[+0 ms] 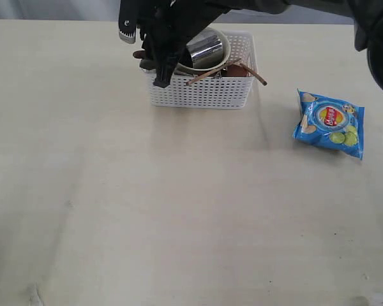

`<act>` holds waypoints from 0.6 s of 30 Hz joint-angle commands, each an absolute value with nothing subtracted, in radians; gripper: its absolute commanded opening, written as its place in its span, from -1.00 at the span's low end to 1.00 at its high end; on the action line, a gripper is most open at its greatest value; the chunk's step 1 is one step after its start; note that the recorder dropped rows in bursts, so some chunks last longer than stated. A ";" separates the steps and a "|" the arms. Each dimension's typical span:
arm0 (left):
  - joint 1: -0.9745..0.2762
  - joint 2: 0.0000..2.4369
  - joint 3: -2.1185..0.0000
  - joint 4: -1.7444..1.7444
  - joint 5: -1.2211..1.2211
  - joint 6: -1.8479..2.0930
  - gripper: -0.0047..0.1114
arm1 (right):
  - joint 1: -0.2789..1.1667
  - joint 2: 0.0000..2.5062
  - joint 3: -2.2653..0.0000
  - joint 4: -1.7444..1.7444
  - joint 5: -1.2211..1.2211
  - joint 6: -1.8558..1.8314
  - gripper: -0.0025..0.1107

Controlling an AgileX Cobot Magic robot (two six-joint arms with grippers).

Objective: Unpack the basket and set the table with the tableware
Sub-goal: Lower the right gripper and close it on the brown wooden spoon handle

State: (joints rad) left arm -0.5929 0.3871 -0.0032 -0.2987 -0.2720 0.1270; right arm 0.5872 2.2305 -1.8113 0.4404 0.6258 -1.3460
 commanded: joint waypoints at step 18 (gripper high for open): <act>-0.591 0.383 0.000 -0.300 -0.274 0.126 -0.92 | 0.586 2.228 -1.811 0.469 0.634 -1.347 -0.76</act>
